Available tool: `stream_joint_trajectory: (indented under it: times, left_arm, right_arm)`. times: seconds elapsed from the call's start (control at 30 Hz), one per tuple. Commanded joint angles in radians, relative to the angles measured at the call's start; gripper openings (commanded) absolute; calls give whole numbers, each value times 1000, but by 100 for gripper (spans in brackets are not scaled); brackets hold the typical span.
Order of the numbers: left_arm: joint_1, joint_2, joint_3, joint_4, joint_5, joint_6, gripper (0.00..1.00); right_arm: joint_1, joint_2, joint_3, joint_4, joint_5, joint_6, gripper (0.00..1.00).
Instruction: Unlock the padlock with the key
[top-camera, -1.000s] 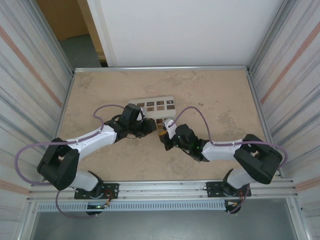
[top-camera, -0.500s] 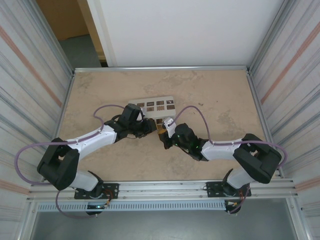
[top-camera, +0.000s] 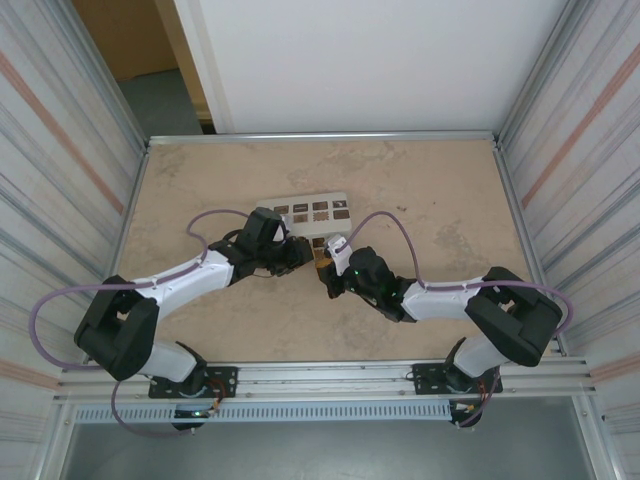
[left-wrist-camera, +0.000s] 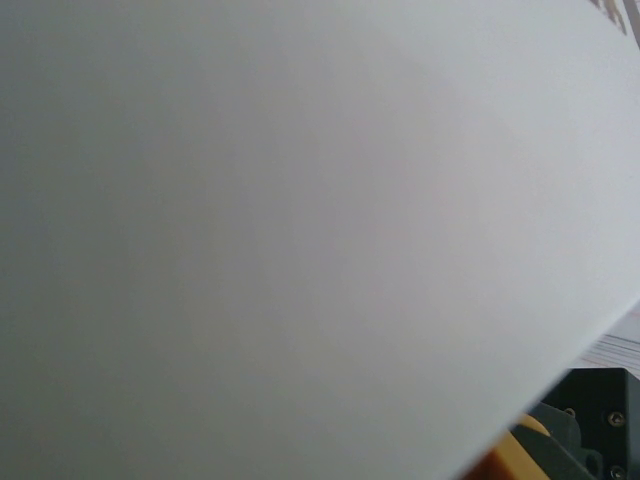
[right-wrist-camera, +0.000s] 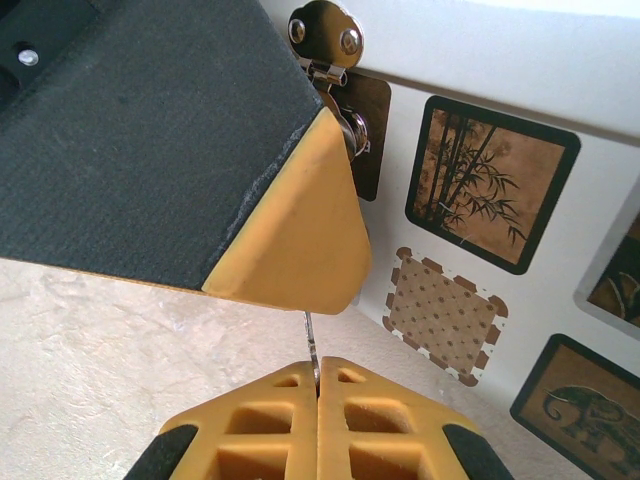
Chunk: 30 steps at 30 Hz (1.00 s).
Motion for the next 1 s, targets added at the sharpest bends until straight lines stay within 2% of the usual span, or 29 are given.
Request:
stream_joint_trajectory:
  times: [0.0, 0.97]
  left_arm:
    - [-9, -54, -7, 18, 15, -13, 14]
    - [-8, -55, -9, 10, 12, -9, 14]
  right_arm:
    - [-8, 0, -1, -9, 23, -20, 0]
    - [-12, -5, 14, 5, 7, -26, 0]
